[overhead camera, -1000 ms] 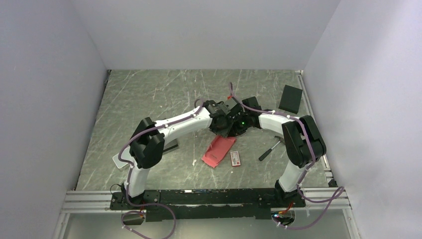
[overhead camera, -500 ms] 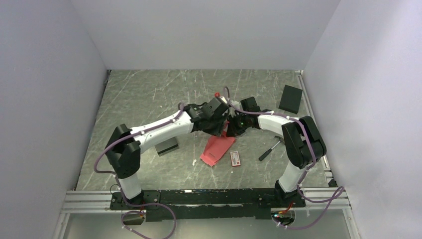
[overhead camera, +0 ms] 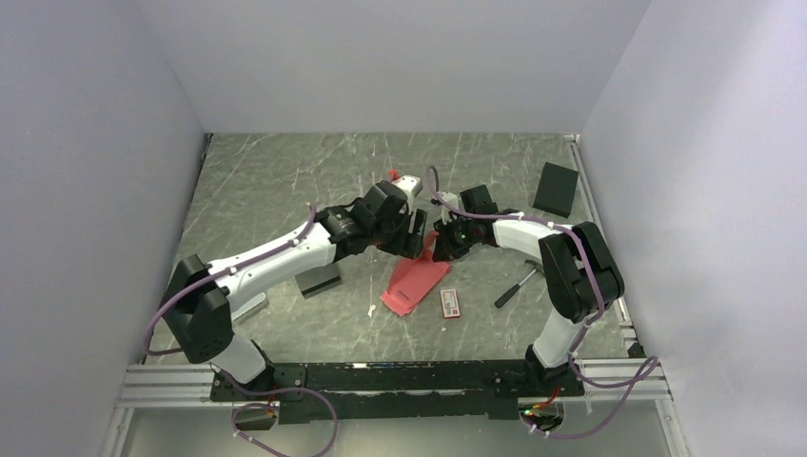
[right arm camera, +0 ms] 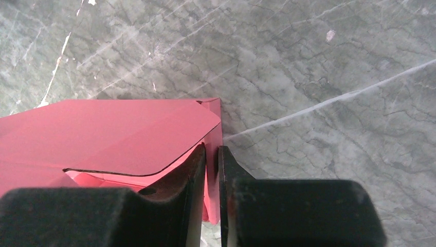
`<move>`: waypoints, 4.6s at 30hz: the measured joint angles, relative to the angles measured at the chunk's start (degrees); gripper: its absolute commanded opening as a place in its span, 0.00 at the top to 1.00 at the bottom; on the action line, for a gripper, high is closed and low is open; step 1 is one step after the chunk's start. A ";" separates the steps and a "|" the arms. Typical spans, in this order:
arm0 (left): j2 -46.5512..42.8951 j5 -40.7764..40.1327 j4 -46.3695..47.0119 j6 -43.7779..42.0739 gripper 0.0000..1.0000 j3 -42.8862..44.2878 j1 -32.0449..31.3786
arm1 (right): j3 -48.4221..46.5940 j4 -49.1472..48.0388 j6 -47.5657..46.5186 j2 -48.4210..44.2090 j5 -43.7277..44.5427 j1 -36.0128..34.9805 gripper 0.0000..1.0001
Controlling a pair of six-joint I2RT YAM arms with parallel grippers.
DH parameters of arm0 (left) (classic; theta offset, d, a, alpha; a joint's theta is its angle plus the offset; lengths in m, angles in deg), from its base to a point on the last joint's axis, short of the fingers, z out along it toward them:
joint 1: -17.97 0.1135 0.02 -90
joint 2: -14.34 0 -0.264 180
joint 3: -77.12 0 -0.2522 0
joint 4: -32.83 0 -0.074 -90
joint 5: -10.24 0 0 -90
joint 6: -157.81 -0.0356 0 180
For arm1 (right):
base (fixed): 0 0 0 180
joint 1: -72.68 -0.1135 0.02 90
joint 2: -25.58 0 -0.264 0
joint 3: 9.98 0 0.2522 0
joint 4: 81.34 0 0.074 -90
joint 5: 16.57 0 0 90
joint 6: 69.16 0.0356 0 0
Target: Fold the paper box
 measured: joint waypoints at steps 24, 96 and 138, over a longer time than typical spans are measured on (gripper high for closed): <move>16.17 3.23 -3.02 -7.21 0.71 12.52 1.29 | -0.66 0.46 -0.17 0.00 1.51 0.00 0.81; 9.68 8.44 6.54 -1.51 1.00 -0.04 3.17 | -3.30 0.22 -5.46 0.46 18.32 -8.87 0.96; 8.76 9.55 5.97 -0.92 1.00 -1.57 3.50 | -5.35 2.21 -9.46 1.60 19.21 -9.49 0.66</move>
